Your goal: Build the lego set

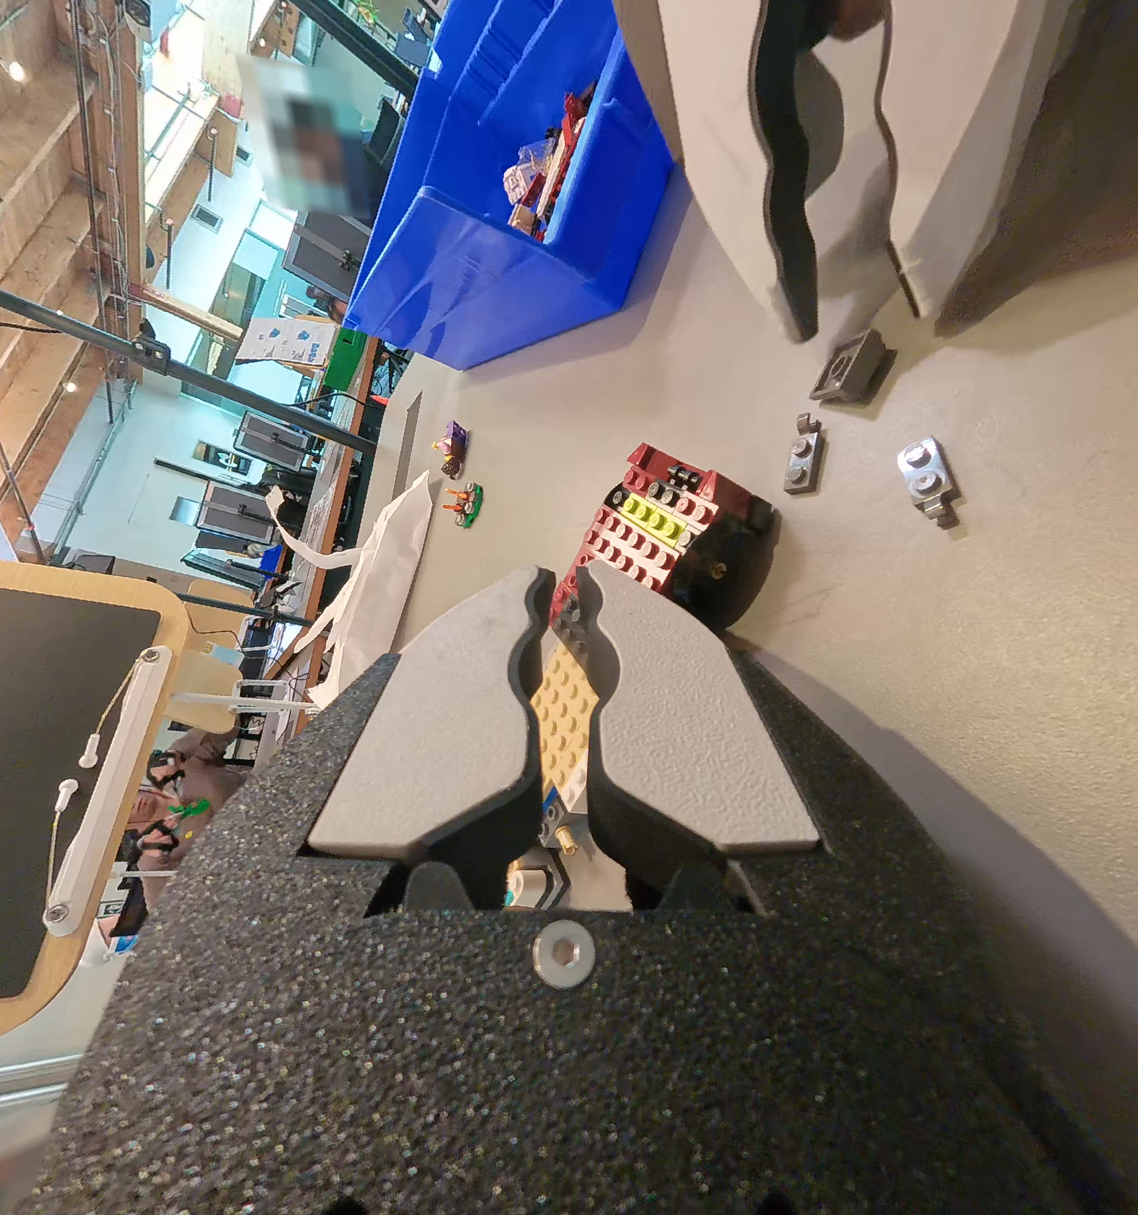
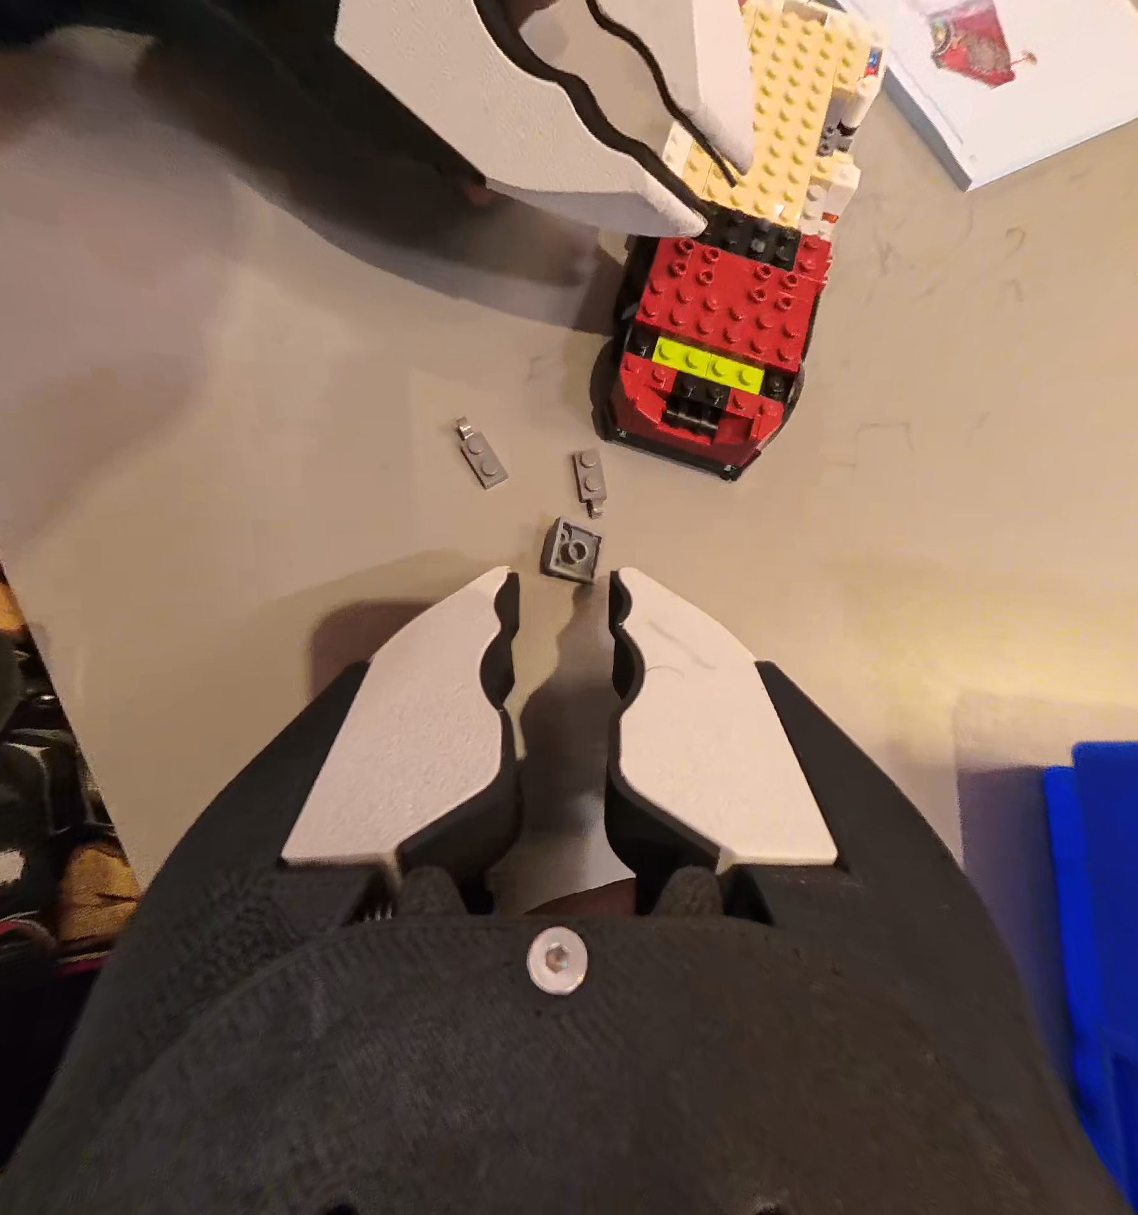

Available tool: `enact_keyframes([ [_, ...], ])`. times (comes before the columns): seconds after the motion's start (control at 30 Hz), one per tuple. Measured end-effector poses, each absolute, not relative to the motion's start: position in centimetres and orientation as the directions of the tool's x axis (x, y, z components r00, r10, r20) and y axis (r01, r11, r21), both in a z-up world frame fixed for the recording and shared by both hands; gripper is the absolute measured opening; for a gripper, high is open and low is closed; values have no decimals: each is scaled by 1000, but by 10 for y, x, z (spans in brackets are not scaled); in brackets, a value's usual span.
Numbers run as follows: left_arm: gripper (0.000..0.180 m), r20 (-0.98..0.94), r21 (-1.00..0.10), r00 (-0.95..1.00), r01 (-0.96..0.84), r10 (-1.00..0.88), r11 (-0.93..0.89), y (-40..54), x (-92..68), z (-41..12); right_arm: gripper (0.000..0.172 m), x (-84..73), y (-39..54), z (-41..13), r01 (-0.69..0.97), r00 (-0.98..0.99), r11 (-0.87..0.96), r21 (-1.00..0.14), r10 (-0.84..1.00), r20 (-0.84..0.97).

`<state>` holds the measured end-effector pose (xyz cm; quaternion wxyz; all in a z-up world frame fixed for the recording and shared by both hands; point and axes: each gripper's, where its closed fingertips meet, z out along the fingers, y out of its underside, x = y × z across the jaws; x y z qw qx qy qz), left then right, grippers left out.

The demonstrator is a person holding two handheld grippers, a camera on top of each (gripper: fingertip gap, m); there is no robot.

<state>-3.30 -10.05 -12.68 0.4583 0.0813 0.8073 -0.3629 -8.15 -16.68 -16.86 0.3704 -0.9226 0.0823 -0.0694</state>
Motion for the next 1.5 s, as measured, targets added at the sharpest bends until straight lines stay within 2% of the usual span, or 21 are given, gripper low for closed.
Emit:
enact_keyframes([
  [0.13, 8, -799, -510, -568, 468, -197, 722, -101, -33, -127, 28, -80, -160, -173, -133, 978, -723, -678, -205, 27],
  [0.23, 8, -801, -506, -569, 474, -188, 720, -103, -34, -128, 17, -78, -161, -172, -161, 975, -722, -673, -223, 5],
  [0.4, 8, -803, -499, -576, 508, -153, 702, -108, -42, -129, 18, -83, -166, -158, -362, 932, -635, -682, -241, -271],
  [0.5, 8, -803, -495, -580, 518, -138, 697, -112, -44, -131, 25, -57, -180, -161, -374, 918, -615, -694, -349, -186],
  [0.7, 8, -800, -497, -583, 516, -139, 698, -112, -43, -132, 29, -43, -195, -158, -262, 931, -647, -716, -364, -12],
  [0.8, 8, -802, -492, -582, 517, -134, 700, -113, -43, -133, 30, -26, -198, -165, -270, 904, -671, -691, -424, 58],
  [0.97, 8, -809, -481, -573, 519, -129, 707, -113, -43, -133, 35, -2, -190, -167, -271, 884, -665, -696, -457, 93],
  [1.13, 8, -811, -479, -571, 522, -129, 706, -112, -43, -132, 35, 2, -183, -174, -285, 912, -683, -673, -408, 29],
  [1.23, 8, -812, -476, -570, 523, -125, 707, -112, -43, -132, 21, 4, -180, -174, -286, 916, -684, -671, -400, 18],
  [1.33, 8, -812, -476, -570, 523, -126, 707, -111, -43, -132, 21, 4, -183, -167, -192, 925, -719, -668, -360, 122],
  [1.5, 8, -808, -481, -576, 519, -127, 706, -111, -43, -133, 21, -6, -191, -111, 158, 847, -769, -619, -217, 486],
])
